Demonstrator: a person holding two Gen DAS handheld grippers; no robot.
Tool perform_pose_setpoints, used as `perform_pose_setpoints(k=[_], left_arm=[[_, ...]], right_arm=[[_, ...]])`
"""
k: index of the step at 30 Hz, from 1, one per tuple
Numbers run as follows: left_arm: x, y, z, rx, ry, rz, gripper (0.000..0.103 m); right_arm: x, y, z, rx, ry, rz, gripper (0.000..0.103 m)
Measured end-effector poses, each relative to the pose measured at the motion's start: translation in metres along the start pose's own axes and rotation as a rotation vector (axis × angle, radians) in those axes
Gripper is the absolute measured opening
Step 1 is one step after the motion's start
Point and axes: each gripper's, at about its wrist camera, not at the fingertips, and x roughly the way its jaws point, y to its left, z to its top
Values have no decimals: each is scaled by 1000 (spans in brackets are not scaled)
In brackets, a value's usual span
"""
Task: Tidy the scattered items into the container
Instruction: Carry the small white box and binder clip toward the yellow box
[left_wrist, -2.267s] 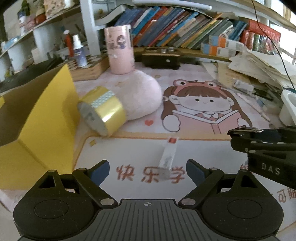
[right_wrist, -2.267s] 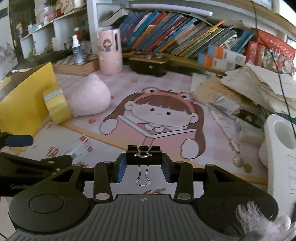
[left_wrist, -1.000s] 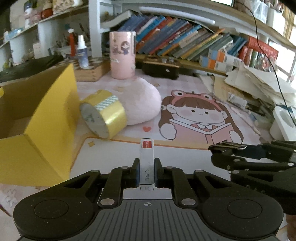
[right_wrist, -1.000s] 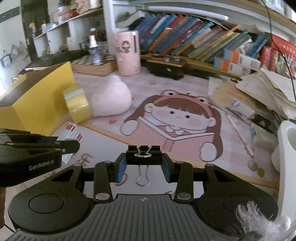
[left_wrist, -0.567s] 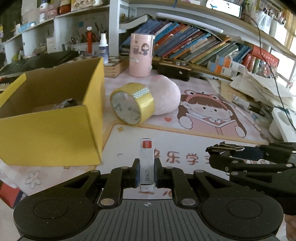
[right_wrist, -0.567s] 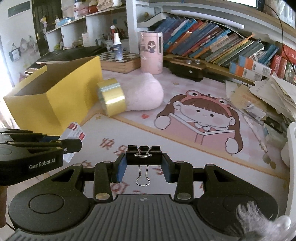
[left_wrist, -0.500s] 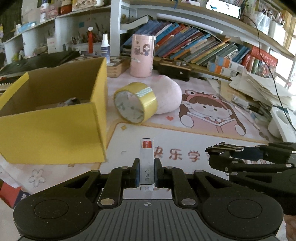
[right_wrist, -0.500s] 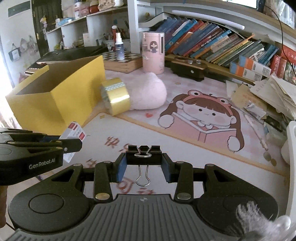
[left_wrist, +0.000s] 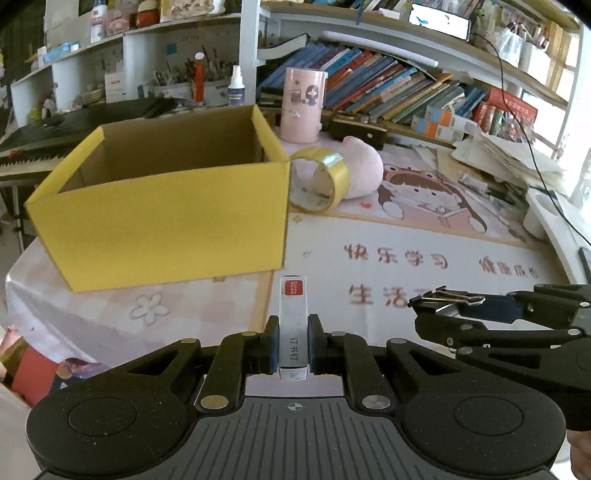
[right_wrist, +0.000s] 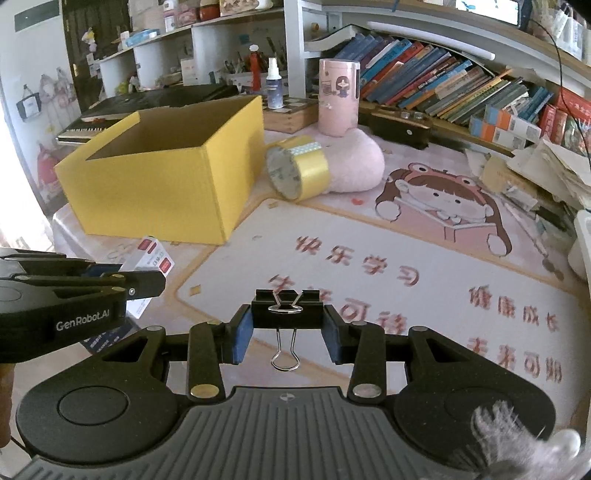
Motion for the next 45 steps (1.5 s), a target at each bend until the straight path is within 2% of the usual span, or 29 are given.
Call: perform_pose_setpoints(k=[9,25,37,45], left_arm=[[-30,35,-26,4,-4,7,13],[-73,93,-54,-89,-44,108,13],[-82,110,-52,-114,-87,114,13],[-82,112,-36,-118,-134,107,13]], right_arm=[[-12,52,-21,0,5,20,37],[-16,127,-23,-116,-12,123,37],[-17,144,-13,-155,-30,121,37],[-14,142,0,-168,-56,108,37]])
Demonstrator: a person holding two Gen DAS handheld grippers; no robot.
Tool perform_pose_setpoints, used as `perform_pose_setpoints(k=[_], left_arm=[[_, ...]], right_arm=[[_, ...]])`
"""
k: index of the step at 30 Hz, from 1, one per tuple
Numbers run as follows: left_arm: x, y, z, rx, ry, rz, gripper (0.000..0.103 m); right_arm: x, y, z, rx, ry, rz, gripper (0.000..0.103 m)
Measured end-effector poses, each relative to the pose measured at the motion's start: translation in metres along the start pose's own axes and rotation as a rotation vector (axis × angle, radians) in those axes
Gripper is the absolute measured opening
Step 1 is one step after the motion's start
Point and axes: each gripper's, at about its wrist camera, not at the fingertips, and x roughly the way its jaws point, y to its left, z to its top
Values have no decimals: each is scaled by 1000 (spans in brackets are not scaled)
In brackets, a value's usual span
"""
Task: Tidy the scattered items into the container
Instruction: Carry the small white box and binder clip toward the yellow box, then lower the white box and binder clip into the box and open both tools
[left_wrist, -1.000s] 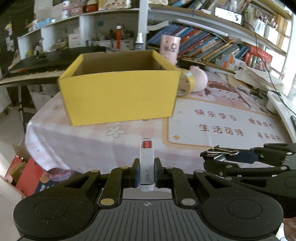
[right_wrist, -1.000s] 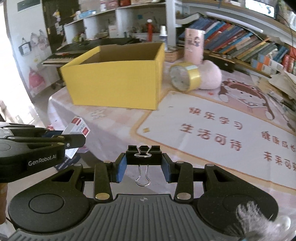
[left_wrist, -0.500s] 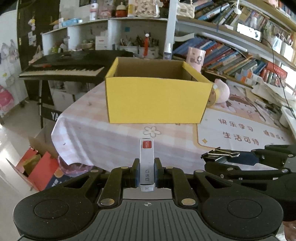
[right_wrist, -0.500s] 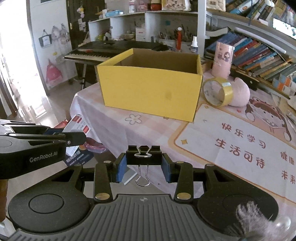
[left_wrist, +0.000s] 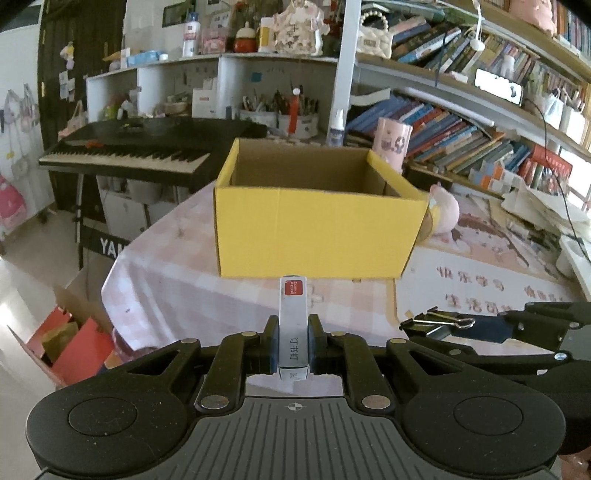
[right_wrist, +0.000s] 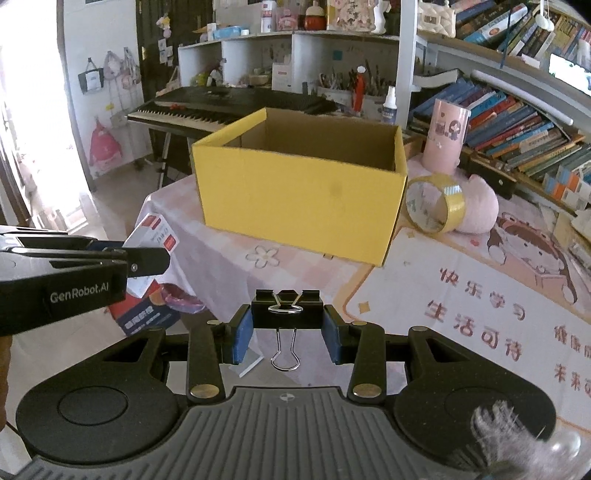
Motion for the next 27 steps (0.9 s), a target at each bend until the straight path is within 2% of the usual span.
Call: perform_pose_setpoints(k=[6,11,17,27], left_arm=[[6,1,21,-29,-38,-9,13],[16,-1,46,-38,-80,-1,13],[35,-10,78,-31,-131,16,13],[82,-26,111,-24,-131,87,13]], right_arm=[[5,-13,19,-3,-50,-1,37],[9,-33,50,19,-122,3,37],[18,-58,91,-10,-213,7,37],[66,-95,134,-89,-198,72,37]])
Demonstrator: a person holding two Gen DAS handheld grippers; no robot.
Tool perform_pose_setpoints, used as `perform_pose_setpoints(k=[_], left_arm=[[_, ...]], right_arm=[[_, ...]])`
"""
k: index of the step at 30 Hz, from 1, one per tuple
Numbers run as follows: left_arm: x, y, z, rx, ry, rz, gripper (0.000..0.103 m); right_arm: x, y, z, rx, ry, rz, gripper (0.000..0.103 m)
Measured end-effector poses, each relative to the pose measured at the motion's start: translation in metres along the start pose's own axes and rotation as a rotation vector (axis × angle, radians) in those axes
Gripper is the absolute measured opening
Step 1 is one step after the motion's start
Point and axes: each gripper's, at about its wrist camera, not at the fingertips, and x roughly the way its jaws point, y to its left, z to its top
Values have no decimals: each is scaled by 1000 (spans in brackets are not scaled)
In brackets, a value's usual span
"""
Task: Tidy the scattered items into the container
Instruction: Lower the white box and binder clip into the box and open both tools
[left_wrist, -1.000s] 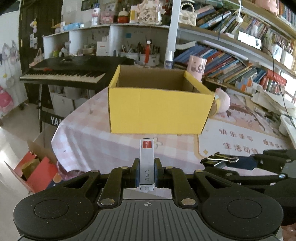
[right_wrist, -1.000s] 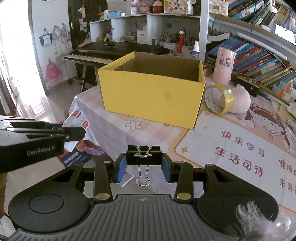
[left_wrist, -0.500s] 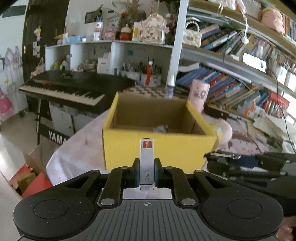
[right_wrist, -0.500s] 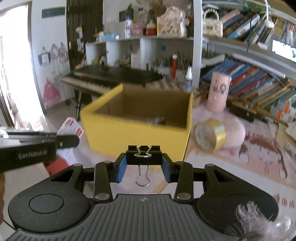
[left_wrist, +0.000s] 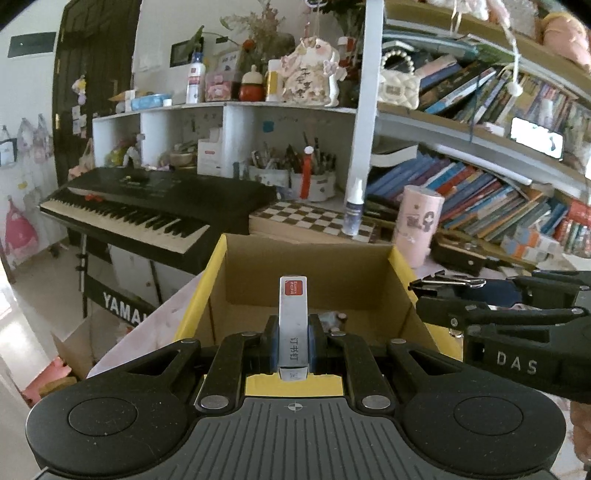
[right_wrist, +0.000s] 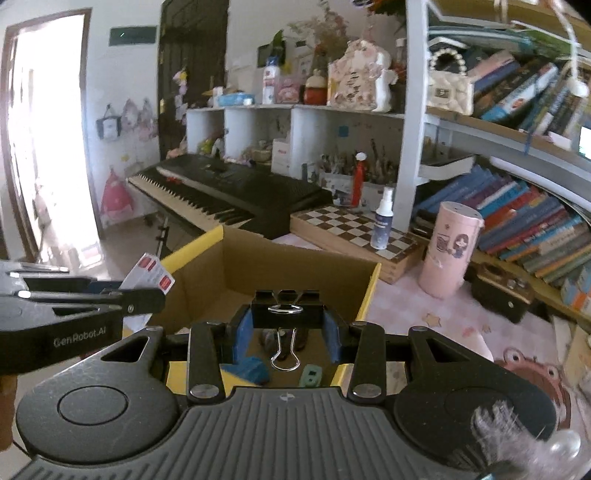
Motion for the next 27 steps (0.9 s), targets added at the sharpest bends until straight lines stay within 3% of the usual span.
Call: perform_pose_setpoints(k=[9,19,27], left_arm=[[45,-15,6,63,71,64,13],[85,-23,-3,115,225,88,13],[103,-20,-7,64,308,80,13]], right_arm=[[46,-17,-2,-109,101,68,37],[89,-23,-5,-227,248,187,37],[111,-22,0,-300,295,252,37]])
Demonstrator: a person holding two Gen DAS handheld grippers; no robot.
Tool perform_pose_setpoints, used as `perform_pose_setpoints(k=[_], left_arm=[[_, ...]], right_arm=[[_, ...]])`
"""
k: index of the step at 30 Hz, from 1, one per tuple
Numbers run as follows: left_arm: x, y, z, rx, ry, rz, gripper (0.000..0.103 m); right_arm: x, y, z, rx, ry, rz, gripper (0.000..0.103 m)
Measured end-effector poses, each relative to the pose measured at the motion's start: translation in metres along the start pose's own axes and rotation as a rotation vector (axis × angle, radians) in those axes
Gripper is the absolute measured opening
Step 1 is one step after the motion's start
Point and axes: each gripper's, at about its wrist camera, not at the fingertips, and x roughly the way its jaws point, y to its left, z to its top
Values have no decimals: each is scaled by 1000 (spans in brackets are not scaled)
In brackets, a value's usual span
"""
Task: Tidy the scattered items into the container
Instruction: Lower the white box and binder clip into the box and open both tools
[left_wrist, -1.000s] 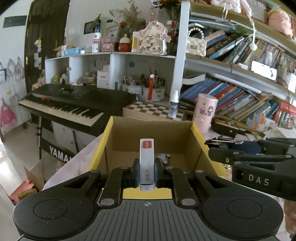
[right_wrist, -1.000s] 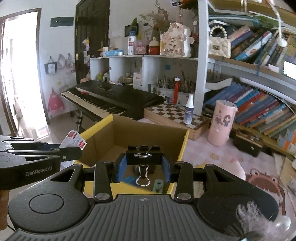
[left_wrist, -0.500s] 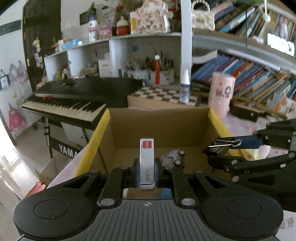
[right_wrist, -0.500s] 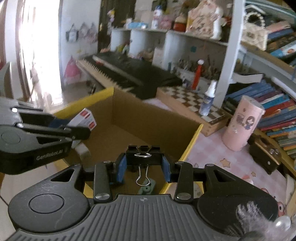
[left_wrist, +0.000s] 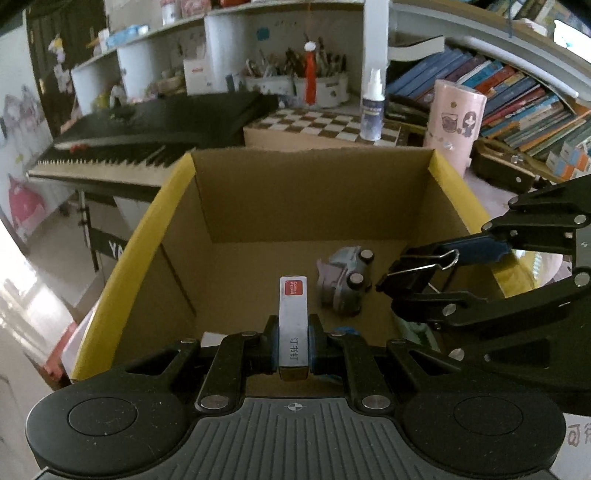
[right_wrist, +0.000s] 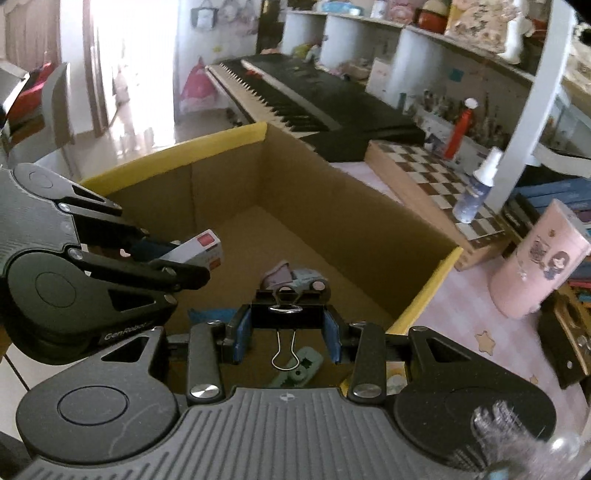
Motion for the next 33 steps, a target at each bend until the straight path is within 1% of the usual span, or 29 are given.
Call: perform_pose_setpoints(k=[4,7,10,12,16,21,23,26,29,31,33], left_arm=[[3,-1,1,-5,12,7,13],[5,-2,2,0,21,9,13],[7,-4,3,2,24,12,13],[7,-6,3,10,21,21,14],[7,-7,4,22,17,35,21],[1,-1,2,4,-12,68,36],[-2,2,2,-7,-24,85,45],[-9,7,2,-21,-59,114,62],[-17,12,3,-38,-96,120,70],[-23,16,3,-48,-119,128,80],[-30,19,3,-57,-145,127,85]], right_arm=[[12,-2,5,-31,32,21,37],[17,0,8,-75,49,3,38],[22,-4,12,-114,71,14,38],[24,-4,14,-137,82,22,38],[29,2,12,-188,95,26,38],[29,1,12,-161,83,26,40],[27,1,13,-148,73,17,43],[19,-1,12,-114,49,2,46],[8,-2,11,-68,12,-25,51],[-1,-2,10,-32,-13,-53,55],[-10,-1,8,-2,-39,-78,57]])
